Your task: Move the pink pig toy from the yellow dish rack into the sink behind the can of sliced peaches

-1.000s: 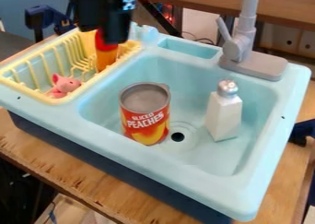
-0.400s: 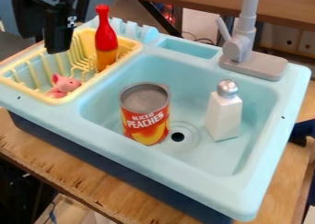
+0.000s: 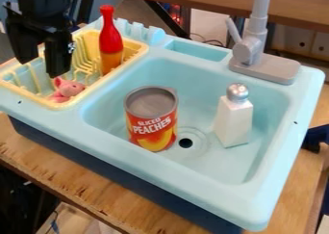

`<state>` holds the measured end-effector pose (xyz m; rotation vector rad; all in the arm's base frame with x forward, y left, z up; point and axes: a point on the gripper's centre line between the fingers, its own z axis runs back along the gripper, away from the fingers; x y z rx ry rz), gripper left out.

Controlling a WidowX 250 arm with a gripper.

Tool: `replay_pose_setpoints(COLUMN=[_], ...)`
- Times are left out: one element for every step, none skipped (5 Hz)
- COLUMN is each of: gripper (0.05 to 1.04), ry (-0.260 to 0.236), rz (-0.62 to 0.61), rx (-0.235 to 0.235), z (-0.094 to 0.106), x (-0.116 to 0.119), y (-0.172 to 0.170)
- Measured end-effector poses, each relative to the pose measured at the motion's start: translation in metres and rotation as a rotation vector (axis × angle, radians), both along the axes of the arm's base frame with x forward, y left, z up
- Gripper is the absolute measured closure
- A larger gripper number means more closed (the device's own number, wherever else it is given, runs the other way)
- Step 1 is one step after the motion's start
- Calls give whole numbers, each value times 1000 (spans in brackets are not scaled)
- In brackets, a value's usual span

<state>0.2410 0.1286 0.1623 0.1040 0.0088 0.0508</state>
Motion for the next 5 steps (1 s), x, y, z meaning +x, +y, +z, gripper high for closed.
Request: replay_pose_setpoints(gripper=[81, 81, 81, 133, 412], ry=[-58, -57, -14, 60, 73], rz=[86, 86, 78, 91, 102], rx=[-44, -81, -108, -121, -137], z=[-17, -33, -52, -65, -66], x=[10, 19, 25, 30, 26], y=[-2, -4, -3, 4, 8])
